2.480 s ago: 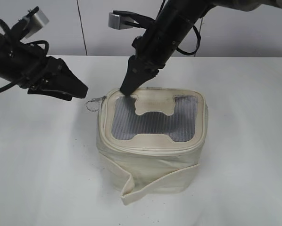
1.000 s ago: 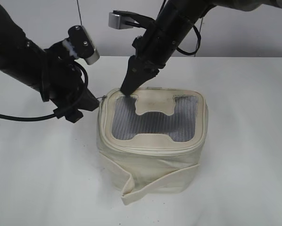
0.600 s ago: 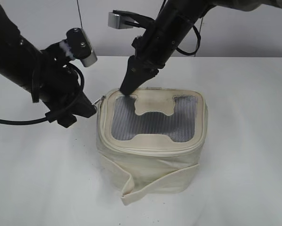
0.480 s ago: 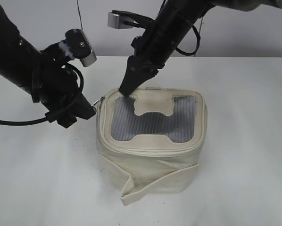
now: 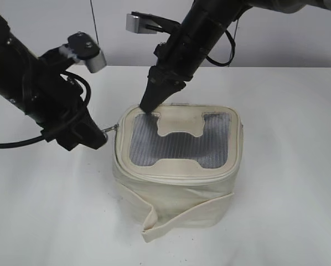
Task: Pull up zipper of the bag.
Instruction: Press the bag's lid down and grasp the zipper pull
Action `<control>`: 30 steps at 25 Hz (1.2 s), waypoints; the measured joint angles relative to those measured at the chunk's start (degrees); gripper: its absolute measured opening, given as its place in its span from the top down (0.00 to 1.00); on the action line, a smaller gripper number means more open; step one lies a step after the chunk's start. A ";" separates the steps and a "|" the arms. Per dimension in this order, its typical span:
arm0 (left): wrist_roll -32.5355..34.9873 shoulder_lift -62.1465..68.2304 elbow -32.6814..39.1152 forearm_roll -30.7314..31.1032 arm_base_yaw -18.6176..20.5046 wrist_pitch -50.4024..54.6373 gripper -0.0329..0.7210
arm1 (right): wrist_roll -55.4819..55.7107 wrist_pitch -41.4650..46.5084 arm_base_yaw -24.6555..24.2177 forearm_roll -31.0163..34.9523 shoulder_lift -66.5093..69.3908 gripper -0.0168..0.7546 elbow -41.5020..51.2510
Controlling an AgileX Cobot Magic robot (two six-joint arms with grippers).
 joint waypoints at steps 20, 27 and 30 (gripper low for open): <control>-20.76 -3.38 3.30 1.50 -20.39 0.48 0.96 | 2.22 0.00 0.00 -0.43 0.00 0.92 -0.09; -23.09 -2.74 3.38 -0.57 -27.46 -11.76 0.96 | 2.37 0.06 0.11 -0.43 0.00 0.92 -0.09; -23.13 -2.46 3.49 -1.75 -27.52 -12.56 0.96 | 2.37 0.06 0.18 -0.47 0.00 0.92 -0.09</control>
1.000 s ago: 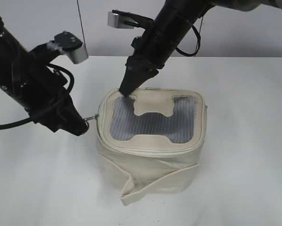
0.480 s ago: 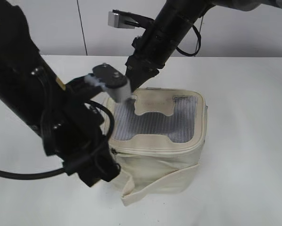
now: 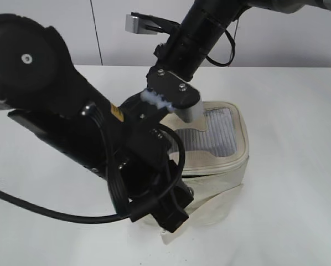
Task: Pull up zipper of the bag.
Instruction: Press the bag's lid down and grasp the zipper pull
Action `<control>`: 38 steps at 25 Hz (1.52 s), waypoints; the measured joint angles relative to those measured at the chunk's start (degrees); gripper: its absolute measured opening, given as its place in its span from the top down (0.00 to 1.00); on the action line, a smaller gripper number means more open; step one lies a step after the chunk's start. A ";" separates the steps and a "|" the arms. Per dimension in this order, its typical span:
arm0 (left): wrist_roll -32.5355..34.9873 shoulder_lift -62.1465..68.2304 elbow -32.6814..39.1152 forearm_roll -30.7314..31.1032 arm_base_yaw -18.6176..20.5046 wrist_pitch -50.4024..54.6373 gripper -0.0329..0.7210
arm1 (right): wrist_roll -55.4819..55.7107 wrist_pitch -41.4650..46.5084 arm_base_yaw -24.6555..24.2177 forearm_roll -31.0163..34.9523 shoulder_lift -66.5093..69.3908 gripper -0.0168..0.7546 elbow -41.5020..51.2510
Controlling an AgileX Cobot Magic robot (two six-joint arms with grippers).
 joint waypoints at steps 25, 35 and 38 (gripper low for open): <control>-11.78 5.16 -5.90 10.34 -0.65 6.31 0.96 | 0.13 0.00 0.00 0.05 0.00 0.92 0.00; -14.79 5.00 -5.97 14.17 -0.65 8.12 0.96 | 0.23 0.00 0.00 -0.16 0.00 0.92 0.00; -18.41 4.67 -5.97 18.17 -0.65 9.24 0.96 | 0.30 0.00 0.00 -0.36 0.00 0.92 0.00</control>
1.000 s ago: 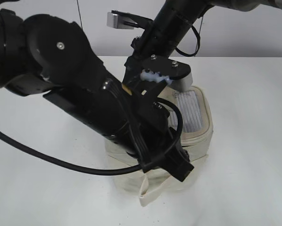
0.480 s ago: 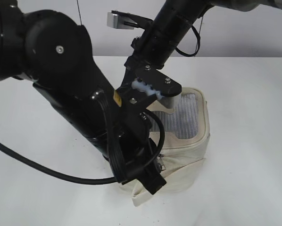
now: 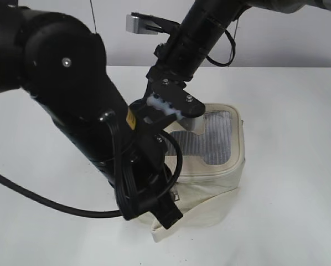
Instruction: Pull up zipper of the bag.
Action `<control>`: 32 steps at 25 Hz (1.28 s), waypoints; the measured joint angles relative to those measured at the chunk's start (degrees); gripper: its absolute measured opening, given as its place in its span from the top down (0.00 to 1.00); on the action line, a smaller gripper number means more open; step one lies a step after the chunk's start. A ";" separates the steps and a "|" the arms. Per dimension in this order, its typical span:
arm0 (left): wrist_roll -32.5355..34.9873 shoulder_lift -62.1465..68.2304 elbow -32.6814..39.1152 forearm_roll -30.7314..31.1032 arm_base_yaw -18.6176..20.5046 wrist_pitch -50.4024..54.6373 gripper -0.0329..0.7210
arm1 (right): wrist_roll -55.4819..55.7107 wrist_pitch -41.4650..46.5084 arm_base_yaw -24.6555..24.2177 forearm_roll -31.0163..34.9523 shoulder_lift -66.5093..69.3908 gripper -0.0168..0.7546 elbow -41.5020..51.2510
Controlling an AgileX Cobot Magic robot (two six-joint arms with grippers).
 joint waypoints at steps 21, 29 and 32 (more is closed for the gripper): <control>-1.65 -5.92 -5.00 2.92 0.86 -0.86 0.33 | 7.71 -0.48 -0.68 -2.17 -2.24 0.41 -0.19; 0.07 -2.14 -15.43 5.22 10.35 -1.44 0.32 | 11.61 -0.50 -6.43 -7.43 -7.83 0.39 -0.19; 5.42 1.91 -20.82 3.67 13.45 0.38 0.32 | 12.20 -0.57 -9.34 -7.95 -10.20 0.39 0.63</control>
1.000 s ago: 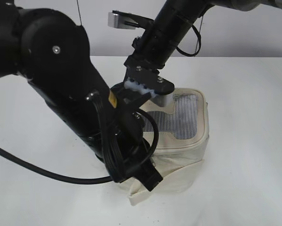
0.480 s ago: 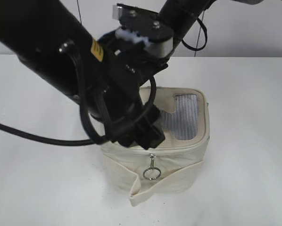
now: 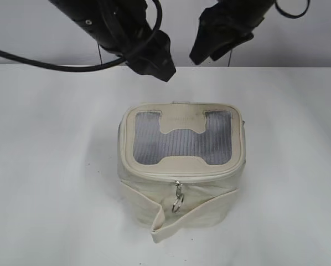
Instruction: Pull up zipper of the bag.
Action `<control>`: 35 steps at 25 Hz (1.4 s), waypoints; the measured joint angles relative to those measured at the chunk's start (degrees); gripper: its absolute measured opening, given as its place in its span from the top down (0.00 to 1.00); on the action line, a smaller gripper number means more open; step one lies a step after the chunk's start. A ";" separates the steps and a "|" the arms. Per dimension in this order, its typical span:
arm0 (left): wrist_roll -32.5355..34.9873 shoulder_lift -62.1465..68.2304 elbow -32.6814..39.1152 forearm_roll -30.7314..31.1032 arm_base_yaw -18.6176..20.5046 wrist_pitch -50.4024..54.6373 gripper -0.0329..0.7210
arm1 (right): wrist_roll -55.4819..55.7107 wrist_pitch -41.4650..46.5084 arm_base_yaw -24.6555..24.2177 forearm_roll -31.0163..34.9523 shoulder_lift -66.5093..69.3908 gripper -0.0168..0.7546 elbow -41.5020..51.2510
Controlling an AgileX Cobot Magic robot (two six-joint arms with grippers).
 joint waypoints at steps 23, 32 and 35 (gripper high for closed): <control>18.05 33.72 -38.22 -24.26 3.64 24.12 0.32 | 0.28 -0.13 -15.18 -0.51 -21.48 0.39 32.49; 18.47 35.79 -38.35 -24.85 3.64 24.35 0.33 | 0.34 -0.13 -15.18 -0.31 -23.64 0.39 35.34; 18.47 35.79 -38.34 -24.90 3.25 24.43 0.43 | 0.57 -0.13 -15.18 -0.27 -23.64 0.39 35.34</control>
